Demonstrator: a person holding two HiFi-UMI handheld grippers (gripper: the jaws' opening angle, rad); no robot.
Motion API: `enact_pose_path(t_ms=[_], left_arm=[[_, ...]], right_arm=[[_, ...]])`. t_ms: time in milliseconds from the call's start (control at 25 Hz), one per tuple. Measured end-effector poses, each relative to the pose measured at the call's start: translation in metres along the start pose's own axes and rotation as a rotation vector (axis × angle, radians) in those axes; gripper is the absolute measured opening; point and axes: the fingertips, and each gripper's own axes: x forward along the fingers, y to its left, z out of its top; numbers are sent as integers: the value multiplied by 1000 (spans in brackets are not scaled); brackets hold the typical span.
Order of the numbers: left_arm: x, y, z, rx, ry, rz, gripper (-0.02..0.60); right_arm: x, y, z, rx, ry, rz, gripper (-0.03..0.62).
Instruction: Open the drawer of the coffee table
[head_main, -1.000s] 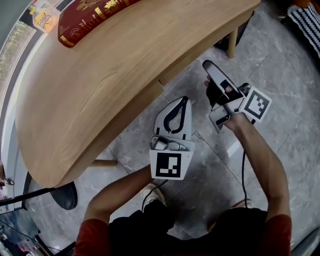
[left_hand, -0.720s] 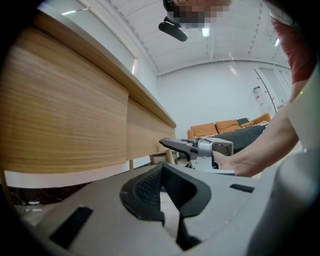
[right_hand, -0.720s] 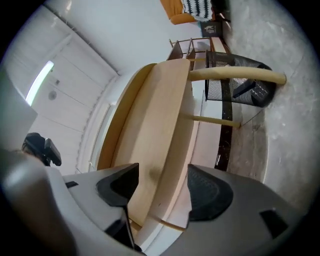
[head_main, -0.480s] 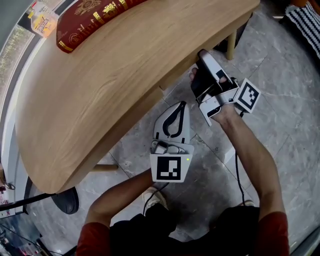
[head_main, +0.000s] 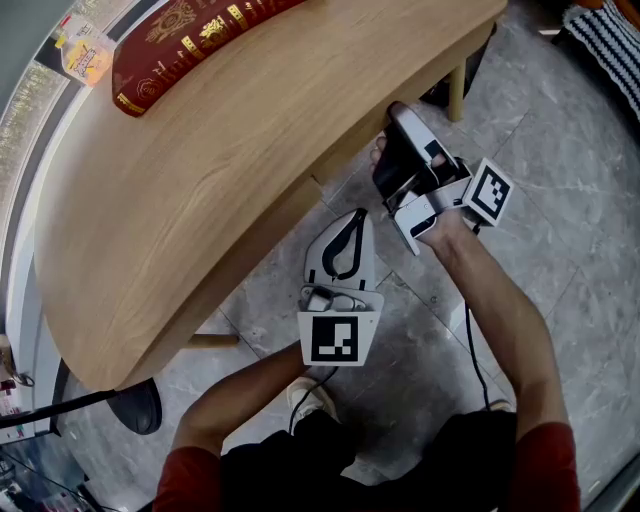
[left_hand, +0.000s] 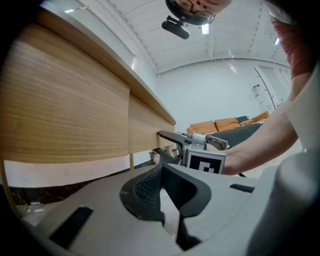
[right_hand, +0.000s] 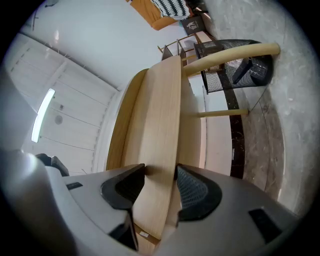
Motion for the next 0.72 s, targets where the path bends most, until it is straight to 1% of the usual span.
enact_pose_path(t_ms=[160,240,320,440,520,720], left_arm=[[0,0,1,42,6,-12,8],[0,-1,1,29,6,-7,6],[-1,-3,1,39,10,-11,8],[-3,-5,-1,9,11,0,6],[-4,-8,-1,8,12,0,6],[-10,-23,-2,60,26,-43,7]], right_arm=[[0,0,0,17,-7,0,201],[-3,1,1,28,-11,9,198],[-8,3,3,33,-7,19,195],[-14,7,4,37,3,24,195],[-19,11,4,40,7,22,195],[-35,21,6,38,17,12,195]])
